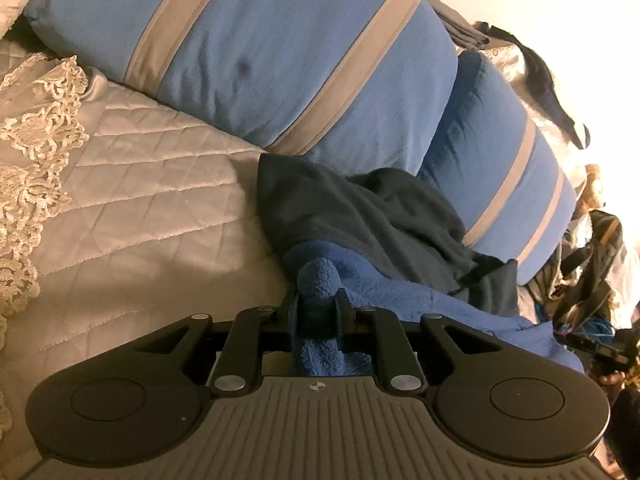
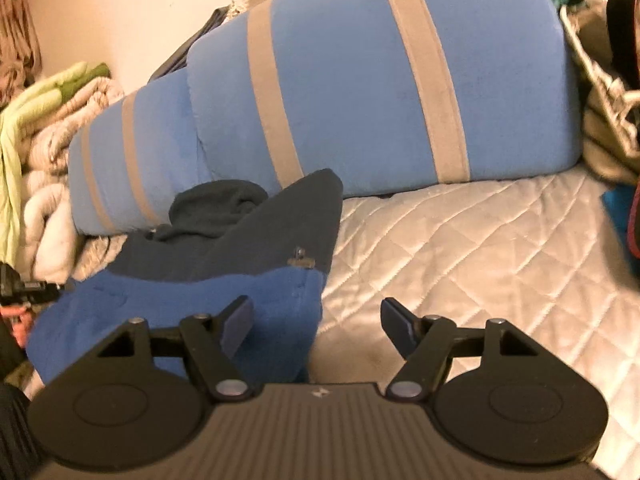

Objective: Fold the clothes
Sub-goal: 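Hold the jacket edge with the left gripper while the right gripper grasps beside it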

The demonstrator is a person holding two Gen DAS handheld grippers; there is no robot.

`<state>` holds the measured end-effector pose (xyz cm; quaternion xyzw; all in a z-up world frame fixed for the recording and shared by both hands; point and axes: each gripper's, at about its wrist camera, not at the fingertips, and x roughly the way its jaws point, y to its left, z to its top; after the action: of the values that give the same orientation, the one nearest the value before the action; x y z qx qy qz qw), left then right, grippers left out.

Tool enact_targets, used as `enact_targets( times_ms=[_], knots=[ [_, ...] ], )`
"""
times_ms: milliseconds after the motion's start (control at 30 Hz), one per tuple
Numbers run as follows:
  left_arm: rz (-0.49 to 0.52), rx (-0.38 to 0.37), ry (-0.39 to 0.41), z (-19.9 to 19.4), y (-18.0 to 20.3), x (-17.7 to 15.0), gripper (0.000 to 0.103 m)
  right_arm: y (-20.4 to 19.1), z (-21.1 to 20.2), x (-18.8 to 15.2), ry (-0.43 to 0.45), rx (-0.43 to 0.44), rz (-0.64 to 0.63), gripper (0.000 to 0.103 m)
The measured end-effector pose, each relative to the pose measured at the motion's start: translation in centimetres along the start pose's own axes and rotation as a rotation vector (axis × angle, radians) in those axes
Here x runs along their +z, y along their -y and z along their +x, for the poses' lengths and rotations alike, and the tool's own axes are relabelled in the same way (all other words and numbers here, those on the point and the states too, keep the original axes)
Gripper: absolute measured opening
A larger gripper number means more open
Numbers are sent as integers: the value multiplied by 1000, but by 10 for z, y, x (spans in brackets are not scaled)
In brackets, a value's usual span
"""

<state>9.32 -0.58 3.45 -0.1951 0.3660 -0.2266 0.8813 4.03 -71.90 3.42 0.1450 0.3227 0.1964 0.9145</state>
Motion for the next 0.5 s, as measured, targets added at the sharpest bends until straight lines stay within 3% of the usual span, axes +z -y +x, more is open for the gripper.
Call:
enact_targets(
  times_ms=[200,267,333,433,500],
  knots=[
    [7,9,-5,1,1,-1,18,-2,33,1,-29,36,-13,78],
    [9,11,-5,1,2,-1,18,-4,40,1,-36,51,-17,73],
    [10,13,-4,1,2,-1,18,-6,45,2,-40,68,-17,48],
    [22,6,-3,0,3,-1,19,-10,45,4,-41,75,-11,26],
    [24,-6,-2,0,2,-1,23,-13,41,7,-41,69,-14,20]
  ],
)
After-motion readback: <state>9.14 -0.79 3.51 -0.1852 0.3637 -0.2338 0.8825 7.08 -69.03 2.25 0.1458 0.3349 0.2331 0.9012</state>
